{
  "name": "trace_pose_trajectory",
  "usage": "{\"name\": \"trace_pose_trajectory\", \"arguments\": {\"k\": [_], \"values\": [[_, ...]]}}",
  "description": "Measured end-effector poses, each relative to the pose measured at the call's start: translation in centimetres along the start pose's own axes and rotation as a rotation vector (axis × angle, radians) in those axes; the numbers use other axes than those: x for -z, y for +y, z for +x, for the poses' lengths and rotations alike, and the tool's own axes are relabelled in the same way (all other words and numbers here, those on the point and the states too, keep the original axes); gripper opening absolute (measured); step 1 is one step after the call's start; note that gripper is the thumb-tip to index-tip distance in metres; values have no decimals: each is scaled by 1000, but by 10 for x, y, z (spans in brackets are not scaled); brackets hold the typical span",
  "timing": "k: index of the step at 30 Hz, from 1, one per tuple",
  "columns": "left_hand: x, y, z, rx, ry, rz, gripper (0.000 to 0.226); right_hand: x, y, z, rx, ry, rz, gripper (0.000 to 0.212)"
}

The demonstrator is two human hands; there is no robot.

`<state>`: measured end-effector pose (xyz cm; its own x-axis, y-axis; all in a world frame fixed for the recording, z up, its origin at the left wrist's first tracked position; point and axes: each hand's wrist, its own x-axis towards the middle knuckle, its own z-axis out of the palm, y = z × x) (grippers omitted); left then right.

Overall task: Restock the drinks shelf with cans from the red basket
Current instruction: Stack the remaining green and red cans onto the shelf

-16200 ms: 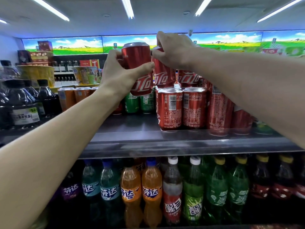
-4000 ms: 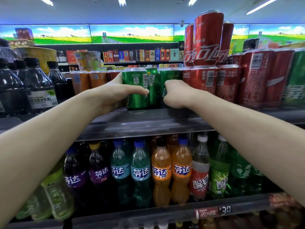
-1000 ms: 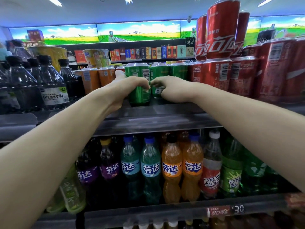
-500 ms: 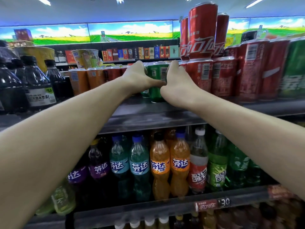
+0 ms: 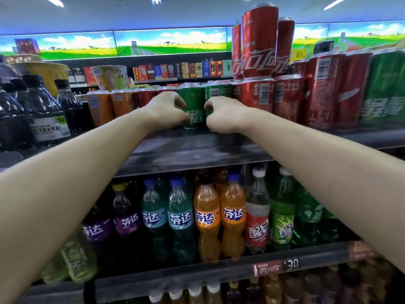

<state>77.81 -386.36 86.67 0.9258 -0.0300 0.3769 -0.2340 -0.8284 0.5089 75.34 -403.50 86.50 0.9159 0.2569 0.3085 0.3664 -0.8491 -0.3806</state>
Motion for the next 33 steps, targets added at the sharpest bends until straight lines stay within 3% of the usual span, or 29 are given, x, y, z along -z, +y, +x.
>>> {"name": "trace_pose_trajectory", "arguments": {"k": [6, 10, 14, 17, 20, 22, 28, 33], "values": [[9, -9, -26, -46, 28, -8, 37, -6, 0, 1, 7, 0, -36, 53], [15, -7, -60, -233, 252, 91, 22, -1, 1, -3, 59, 27, -19, 64], [7, -10, -107, -484, 473, 130, 10, -4, 2, -30, 186, 331, 146, 44], [-18, -21, -149, -594, 523, 127, 14, -23, 7, -72, 302, 565, 192, 31], [-67, -42, -190, -603, 362, 100, 18, -63, 21, -117, 328, 664, 273, 25], [-110, -60, -209, -574, 175, 111, 14, -102, 34, -143, 288, 617, 305, 23], [-237, -113, -266, -278, -278, 162, 41, -219, 94, -207, 76, 249, 370, 23], [-321, -134, -327, 26, -451, 74, 26, -304, 164, -263, -139, -8, 471, 25]]}}
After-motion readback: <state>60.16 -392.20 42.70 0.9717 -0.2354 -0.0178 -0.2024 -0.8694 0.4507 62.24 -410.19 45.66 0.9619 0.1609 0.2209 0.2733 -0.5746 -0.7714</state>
